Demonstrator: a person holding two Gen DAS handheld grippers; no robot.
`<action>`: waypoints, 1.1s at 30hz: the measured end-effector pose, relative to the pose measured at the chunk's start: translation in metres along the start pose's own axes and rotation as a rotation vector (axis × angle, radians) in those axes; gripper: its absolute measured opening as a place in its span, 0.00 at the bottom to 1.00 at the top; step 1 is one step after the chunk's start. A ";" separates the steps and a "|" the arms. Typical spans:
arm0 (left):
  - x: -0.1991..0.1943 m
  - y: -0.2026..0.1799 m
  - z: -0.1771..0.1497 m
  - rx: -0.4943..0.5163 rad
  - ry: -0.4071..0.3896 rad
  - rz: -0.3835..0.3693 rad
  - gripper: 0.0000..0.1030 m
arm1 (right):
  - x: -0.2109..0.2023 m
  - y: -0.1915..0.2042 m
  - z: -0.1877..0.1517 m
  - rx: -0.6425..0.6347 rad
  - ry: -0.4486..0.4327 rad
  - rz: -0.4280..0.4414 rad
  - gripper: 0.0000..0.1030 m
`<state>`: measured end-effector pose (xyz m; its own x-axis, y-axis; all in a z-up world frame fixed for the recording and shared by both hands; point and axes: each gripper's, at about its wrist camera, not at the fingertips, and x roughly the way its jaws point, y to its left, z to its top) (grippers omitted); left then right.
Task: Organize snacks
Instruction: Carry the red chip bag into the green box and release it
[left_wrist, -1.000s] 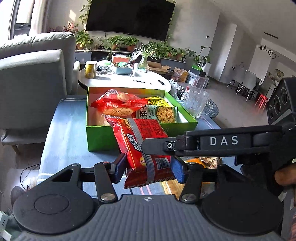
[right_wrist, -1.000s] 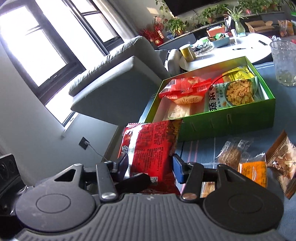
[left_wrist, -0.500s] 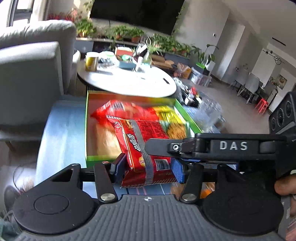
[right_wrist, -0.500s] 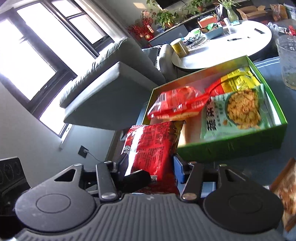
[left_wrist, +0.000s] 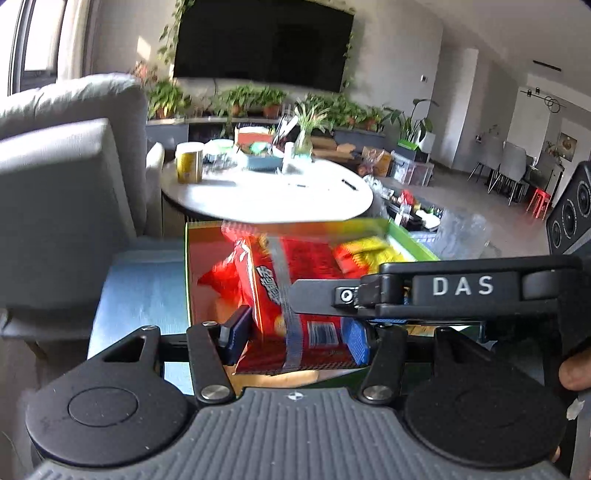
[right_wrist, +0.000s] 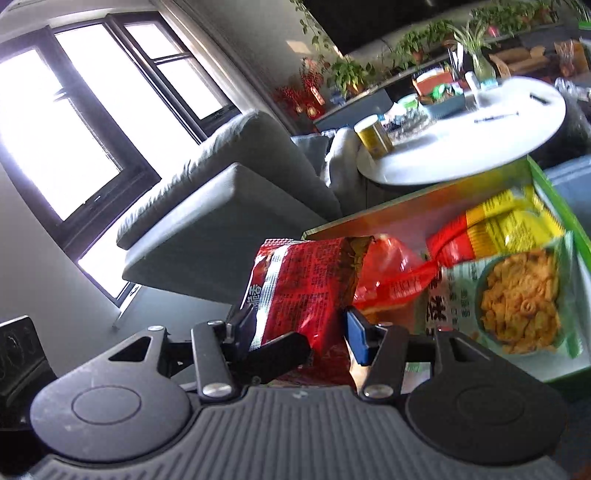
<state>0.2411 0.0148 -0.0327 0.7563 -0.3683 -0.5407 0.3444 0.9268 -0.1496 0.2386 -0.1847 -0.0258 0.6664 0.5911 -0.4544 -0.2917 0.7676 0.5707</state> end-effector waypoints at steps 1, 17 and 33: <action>0.002 0.001 -0.002 -0.001 0.008 0.003 0.48 | 0.003 -0.004 -0.002 0.009 0.012 0.002 0.51; -0.004 0.012 -0.013 -0.058 0.053 0.026 0.52 | 0.006 0.002 -0.013 -0.066 0.077 -0.024 0.52; 0.014 0.012 -0.006 -0.057 0.086 0.094 0.55 | 0.036 0.000 -0.004 0.035 0.159 -0.085 0.53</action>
<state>0.2525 0.0209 -0.0475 0.7325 -0.2745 -0.6230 0.2403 0.9605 -0.1406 0.2601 -0.1628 -0.0449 0.5697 0.5581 -0.6033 -0.2127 0.8092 0.5477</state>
